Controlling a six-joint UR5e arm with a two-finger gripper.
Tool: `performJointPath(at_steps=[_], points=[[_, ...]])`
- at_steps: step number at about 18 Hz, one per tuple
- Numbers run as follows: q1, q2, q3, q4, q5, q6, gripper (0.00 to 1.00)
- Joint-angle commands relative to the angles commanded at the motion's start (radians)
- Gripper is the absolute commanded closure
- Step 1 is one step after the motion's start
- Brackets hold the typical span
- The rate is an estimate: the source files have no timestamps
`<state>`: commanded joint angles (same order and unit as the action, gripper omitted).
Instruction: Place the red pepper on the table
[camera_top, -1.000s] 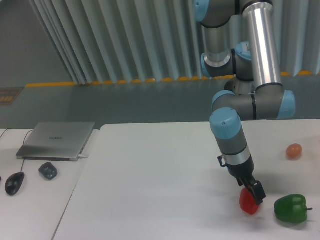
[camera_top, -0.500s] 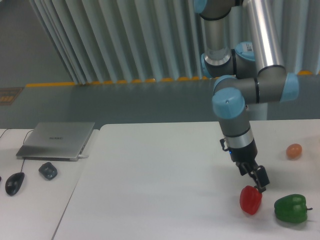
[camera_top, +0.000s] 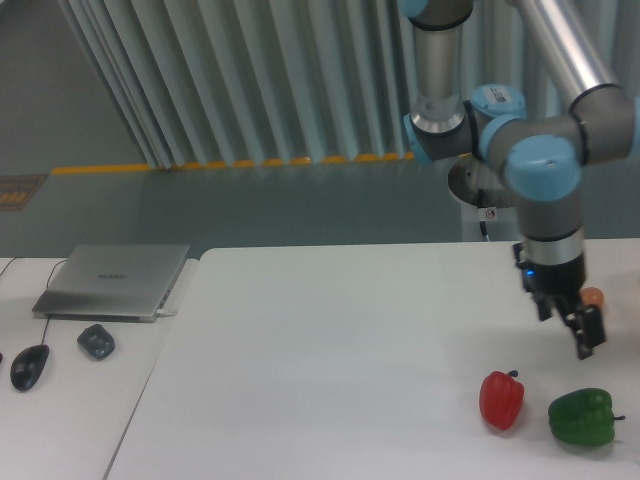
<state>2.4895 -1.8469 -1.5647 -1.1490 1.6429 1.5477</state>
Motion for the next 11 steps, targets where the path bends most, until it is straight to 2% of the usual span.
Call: performJointPath(at_steps=[2,6,8,11], points=[[0.018,0.000,0.002,-0.003,-0.002,0.026,0.00],[0.072,0.000,0.009,-0.037,-0.029,0.164,0.00],[0.086,0.002,0.017,-0.064,-0.044,0.180,0.00],[0.091,0.000,0.026,-0.067,-0.060,0.184,0.00]])
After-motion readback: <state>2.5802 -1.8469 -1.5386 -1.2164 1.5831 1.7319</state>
